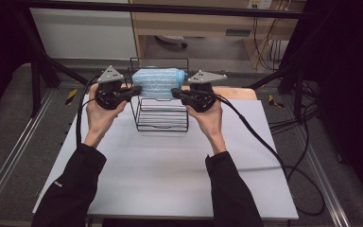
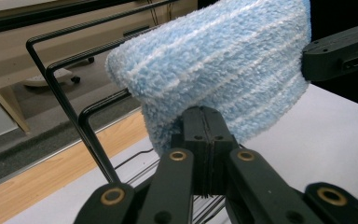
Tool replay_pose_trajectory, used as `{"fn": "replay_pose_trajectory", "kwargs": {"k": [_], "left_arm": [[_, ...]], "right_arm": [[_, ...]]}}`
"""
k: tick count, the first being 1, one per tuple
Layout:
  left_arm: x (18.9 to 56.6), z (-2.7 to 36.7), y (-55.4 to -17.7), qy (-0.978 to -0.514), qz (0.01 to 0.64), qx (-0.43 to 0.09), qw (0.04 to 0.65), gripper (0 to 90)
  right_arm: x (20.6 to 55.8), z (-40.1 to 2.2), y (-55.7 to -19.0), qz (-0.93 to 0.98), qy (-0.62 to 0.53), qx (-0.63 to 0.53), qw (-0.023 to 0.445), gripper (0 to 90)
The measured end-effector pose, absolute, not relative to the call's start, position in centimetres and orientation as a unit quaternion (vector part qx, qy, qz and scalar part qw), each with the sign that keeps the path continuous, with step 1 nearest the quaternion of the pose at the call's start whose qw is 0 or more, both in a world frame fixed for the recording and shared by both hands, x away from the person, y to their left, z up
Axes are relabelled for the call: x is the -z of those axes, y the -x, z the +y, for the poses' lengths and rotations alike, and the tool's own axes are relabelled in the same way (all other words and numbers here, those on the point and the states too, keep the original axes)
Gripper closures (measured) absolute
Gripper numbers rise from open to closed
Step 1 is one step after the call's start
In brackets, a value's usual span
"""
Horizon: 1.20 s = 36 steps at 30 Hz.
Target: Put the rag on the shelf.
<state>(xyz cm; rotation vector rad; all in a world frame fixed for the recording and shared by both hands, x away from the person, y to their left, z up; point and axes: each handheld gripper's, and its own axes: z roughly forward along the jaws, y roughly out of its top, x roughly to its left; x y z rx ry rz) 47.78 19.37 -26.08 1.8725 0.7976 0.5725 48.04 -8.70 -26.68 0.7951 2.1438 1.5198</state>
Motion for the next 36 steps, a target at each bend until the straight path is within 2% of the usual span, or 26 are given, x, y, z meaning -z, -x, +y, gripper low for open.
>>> {"fn": "replay_pose_trajectory", "kwargs": {"k": [11, 15, 20, 29, 36], "left_arm": [[26.5, 19.2, -48.3, -0.772, 0.332, -0.240, 0.486, 88.8], [26.1, 19.4, -47.8, -0.772, 0.329, -0.239, 0.489, 86.3], [25.5, 19.8, -47.1, -0.767, 0.329, -0.238, 0.497, 78.5], [24.6, 21.1, -45.7, -0.758, 0.336, -0.244, 0.502, 58.5], [24.7, 22.2, -44.6, -0.756, 0.335, -0.255, 0.502, 49.4]], "right_arm": [[27.6, -8.7, -48.5, 0.767, -0.292, -0.533, 0.206, 88.8], [27.3, -8.8, -48.1, 0.764, -0.287, -0.540, 0.205, 85.9], [26.8, -9.1, -47.4, 0.757, -0.282, -0.555, 0.199, 79.0], [25.7, -10.1, -46.4, 0.744, -0.281, -0.571, 0.203, 64.2], [25.3, -10.8, -45.6, 0.745, -0.283, -0.569, 0.206, 51.2]]}}
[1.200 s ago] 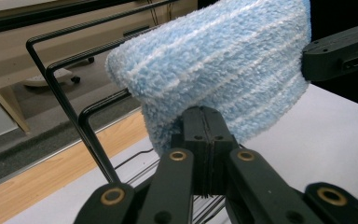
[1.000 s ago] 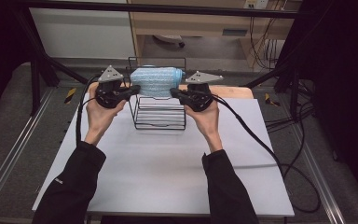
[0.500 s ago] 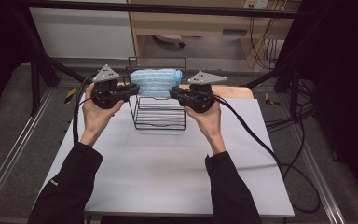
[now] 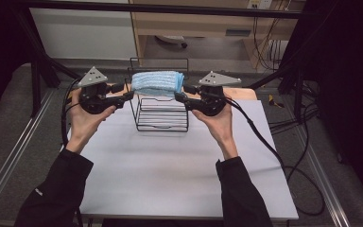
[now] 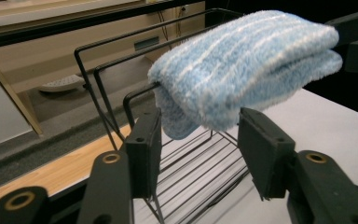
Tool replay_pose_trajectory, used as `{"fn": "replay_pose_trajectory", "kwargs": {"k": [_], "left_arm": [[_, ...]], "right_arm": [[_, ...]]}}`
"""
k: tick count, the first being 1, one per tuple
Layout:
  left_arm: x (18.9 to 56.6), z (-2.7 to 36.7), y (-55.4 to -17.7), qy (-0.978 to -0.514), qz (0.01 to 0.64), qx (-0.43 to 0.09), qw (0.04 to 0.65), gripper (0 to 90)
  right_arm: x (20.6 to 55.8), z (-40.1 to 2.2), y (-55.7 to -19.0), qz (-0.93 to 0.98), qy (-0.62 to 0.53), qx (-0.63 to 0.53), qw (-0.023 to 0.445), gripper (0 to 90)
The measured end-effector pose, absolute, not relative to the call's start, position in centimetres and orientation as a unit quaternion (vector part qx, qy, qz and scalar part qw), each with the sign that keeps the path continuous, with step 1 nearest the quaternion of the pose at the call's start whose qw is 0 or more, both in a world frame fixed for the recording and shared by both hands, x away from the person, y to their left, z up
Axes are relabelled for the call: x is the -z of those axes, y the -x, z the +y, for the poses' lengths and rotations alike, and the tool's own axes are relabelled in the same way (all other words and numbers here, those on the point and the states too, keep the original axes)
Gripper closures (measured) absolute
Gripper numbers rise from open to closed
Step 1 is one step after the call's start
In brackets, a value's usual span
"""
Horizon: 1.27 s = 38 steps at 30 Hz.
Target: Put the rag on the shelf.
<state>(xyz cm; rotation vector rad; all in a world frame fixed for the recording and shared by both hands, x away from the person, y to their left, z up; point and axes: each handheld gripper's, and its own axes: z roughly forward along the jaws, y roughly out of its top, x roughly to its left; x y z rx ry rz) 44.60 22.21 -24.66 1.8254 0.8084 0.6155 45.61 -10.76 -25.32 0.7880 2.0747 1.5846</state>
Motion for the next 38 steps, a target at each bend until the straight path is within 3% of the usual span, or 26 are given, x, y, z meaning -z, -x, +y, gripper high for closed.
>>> {"fn": "replay_pose_trajectory", "kwargs": {"k": [9, 18, 26, 38], "left_arm": [[27.4, 24.0, -43.1, -0.766, 0.342, -0.246, 0.486, 37.0], [32.0, 25.3, -41.5, -0.780, 0.350, -0.239, 0.460, 21.7], [36.6, 25.9, -40.1, -0.793, 0.360, -0.215, 0.442, 12.6], [40.7, 27.0, -38.5, -0.796, 0.373, -0.191, 0.437, 8.4]], "right_arm": [[26.7, -12.4, -44.3, 0.749, -0.301, -0.555, 0.200, 28.8], [31.3, -15.9, -42.6, 0.762, -0.328, -0.525, 0.192, 11.5], [36.0, -19.5, -40.7, 0.771, -0.357, -0.500, 0.167, 4.1], [40.6, -23.2, -38.9, 0.769, -0.393, -0.484, 0.142, 0.7]]}}
